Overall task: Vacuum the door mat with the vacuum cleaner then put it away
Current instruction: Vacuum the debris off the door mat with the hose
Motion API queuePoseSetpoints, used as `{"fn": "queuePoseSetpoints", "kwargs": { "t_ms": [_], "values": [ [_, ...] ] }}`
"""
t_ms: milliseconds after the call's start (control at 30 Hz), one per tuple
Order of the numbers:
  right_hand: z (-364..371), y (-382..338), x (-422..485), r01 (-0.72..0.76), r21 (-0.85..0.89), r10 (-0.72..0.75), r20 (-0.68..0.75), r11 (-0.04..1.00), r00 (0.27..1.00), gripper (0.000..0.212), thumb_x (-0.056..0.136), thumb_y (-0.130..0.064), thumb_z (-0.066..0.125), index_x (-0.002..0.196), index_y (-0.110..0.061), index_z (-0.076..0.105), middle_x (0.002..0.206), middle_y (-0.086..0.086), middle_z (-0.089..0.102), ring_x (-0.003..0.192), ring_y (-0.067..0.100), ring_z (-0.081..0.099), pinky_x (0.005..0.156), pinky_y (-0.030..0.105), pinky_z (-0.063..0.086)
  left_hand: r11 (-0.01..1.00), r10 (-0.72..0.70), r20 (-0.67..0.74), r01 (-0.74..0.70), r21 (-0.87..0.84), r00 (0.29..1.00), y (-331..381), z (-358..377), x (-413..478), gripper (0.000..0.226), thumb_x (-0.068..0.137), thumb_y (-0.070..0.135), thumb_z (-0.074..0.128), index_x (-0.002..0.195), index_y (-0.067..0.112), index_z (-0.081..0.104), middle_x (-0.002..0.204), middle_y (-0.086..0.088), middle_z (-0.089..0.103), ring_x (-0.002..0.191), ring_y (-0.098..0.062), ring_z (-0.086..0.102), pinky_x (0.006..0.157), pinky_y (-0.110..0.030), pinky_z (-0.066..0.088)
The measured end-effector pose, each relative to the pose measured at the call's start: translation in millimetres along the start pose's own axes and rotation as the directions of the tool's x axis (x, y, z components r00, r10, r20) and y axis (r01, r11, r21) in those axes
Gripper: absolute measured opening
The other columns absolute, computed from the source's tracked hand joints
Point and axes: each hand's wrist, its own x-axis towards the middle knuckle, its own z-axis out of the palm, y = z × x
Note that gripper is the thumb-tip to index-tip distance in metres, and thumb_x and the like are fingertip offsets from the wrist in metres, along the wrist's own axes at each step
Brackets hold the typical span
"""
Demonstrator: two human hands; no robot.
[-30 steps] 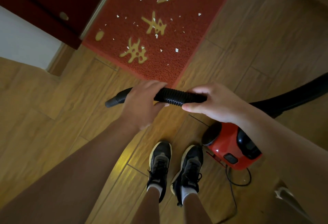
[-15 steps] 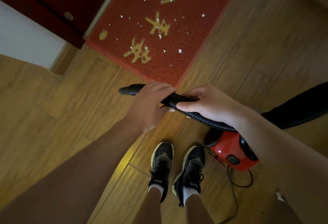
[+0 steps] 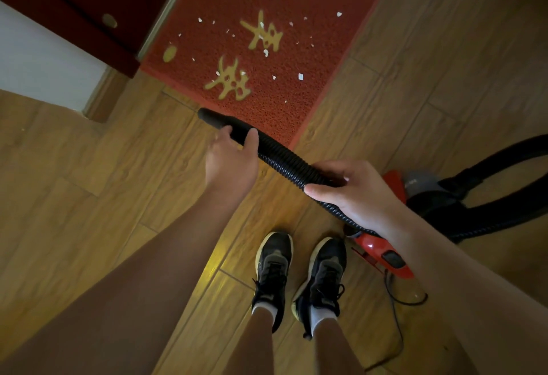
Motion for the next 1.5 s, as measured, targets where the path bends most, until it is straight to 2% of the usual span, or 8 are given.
{"fn": "queuePoseSetpoints", "kwargs": {
  "t_ms": [100,200,433,667,833,1033,1200,1500],
  "values": [
    [1.2,8.2,-5.4,0.018,0.063,-0.019,0.022,0.998,1.0,0.009,0.087,-0.017,0.076,0.092,-0.025,0.077,0.065,-0.012,0.062,0.064,0.006,0.057,0.064,0.029,0.041,0.991,-0.055,0.005,0.055,-0.118,0.998,5.5,8.5,1.7,0.052,0.097,0.057,0.053,0.133,0.019,0.053,0.107,-0.001,0.067,0.094,-0.02,0.069,0.06,-0.024,0.045],
    [1.6,16.2,-12.3,0.008,0.094,-0.012,0.039,0.996,0.999,0.014,0.085,-0.016,0.078,0.095,-0.026,0.077,0.071,-0.009,0.066,0.068,0.008,0.06,0.067,0.03,0.044,0.98,-0.093,-0.031,0.086,-0.178,0.995,13.9,14.2,3.9,0.053,0.096,0.052,0.06,0.134,0.016,0.05,0.099,0.006,0.063,0.081,-0.006,0.064,0.049,-0.015,0.041],
    [-6.3,24.0,-23.7,-0.063,-0.029,0.064,0.066,0.998,0.996,0.024,0.081,-0.021,0.082,0.102,-0.027,0.074,0.095,-0.006,0.075,0.089,0.014,0.072,0.085,0.042,0.06,0.976,-0.088,-0.02,0.082,-0.204,0.996,17.2,29.1,0.0,0.04,0.094,0.042,0.068,0.123,0.016,0.059,0.094,0.008,0.063,0.079,-0.005,0.062,0.057,-0.022,0.044],
    [1.9,33.3,-24.1,-0.166,-0.095,0.171,0.051,0.982,0.984,0.065,0.081,-0.036,0.081,0.14,-0.031,0.055,0.118,-0.015,0.067,0.109,0.0,0.062,0.096,0.028,0.052,0.987,0.035,-0.009,-0.036,-0.154,0.999,19.5,35.9,-7.2,0.045,0.093,0.035,0.07,0.132,0.02,0.052,0.1,0.007,0.065,0.086,-0.012,0.066,0.061,-0.023,0.047],
    [17.4,28.1,-20.3,-0.065,0.044,0.064,0.033,0.997,0.997,0.034,0.088,-0.026,0.076,0.117,-0.042,0.068,0.101,-0.011,0.075,0.095,0.003,0.07,0.09,0.037,0.058,0.985,0.103,0.07,-0.092,-0.147,0.992,15.7,48.4,-22.3,0.048,0.094,0.031,0.07,0.137,0.025,0.047,0.096,0.02,0.057,0.084,0.004,0.058,0.066,-0.021,0.045],
    [19.5,47.8,-34.2,-0.046,0.111,0.051,-0.044,0.993,0.998,0.041,0.088,-0.017,0.075,0.124,-0.036,0.068,0.103,-0.011,0.074,0.096,0.006,0.07,0.089,0.036,0.058,0.972,0.08,0.145,-0.045,-0.23,0.986,15.1,58.9,-29.1,0.038,0.093,0.027,0.072,0.123,0.027,0.05,0.094,0.021,0.058,0.078,0.01,0.057,0.067,-0.016,0.044],
    [13.9,70.9,-49.0,-0.058,0.091,0.066,-0.094,0.994,0.993,0.05,0.085,-0.016,0.078,0.129,-0.035,0.065,0.108,-0.012,0.074,0.1,0.004,0.069,0.092,0.032,0.057,0.965,0.069,0.188,-0.017,-0.262,0.98,18.3,74.4,-34.1,0.025,0.096,0.027,0.068,0.119,0.026,0.06,0.099,0.009,0.069,0.086,-0.002,0.067,0.076,-0.026,0.051],
    [9.6,120.7,-85.4,-0.107,0.042,0.113,-0.197,0.993,0.974,0.06,0.08,-0.029,0.082,0.134,-0.041,0.058,0.112,-0.02,0.069,0.099,-0.001,0.067,0.091,0.037,0.057,0.961,0.275,0.282,-0.251,-0.12,0.919,22.0,117.7,-74.9,0.056,0.097,0.02,0.067,0.148,0.024,0.045,0.126,0.005,0.061,0.118,-0.015,0.059,0.103,-0.045,0.051]
  ]
}}
